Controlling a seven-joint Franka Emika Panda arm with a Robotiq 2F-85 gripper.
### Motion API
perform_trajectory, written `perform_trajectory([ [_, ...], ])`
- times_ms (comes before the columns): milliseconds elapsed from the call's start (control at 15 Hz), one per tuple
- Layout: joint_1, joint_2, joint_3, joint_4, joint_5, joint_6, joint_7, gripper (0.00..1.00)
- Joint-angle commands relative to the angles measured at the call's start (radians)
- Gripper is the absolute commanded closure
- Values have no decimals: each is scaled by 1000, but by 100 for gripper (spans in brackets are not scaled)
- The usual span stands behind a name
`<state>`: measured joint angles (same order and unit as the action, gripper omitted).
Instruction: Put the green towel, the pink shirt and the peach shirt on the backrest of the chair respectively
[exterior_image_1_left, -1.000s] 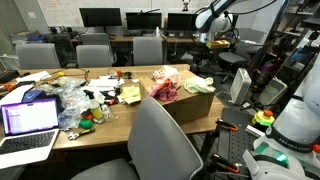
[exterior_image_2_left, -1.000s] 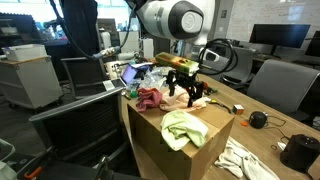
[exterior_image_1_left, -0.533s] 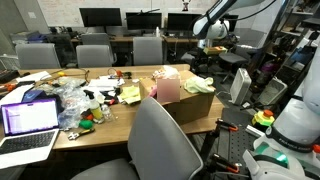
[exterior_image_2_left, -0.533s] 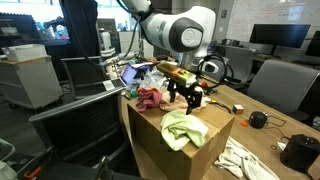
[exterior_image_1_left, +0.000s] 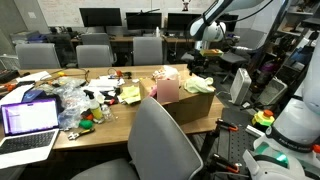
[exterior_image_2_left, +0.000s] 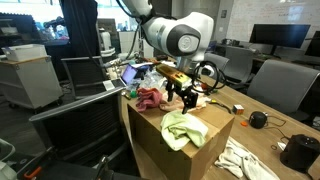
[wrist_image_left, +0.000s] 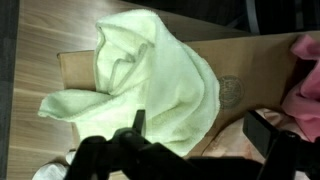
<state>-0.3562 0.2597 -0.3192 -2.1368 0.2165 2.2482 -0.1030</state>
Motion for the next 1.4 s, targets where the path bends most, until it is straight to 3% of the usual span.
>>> perform_trajectory([
  [0,-27,82,25,70,37,-4,-24,0],
  [800,-89,277,59,173,30,-26,-7,0],
  [1333,-109,250,58,137,11,-31,-9,0],
])
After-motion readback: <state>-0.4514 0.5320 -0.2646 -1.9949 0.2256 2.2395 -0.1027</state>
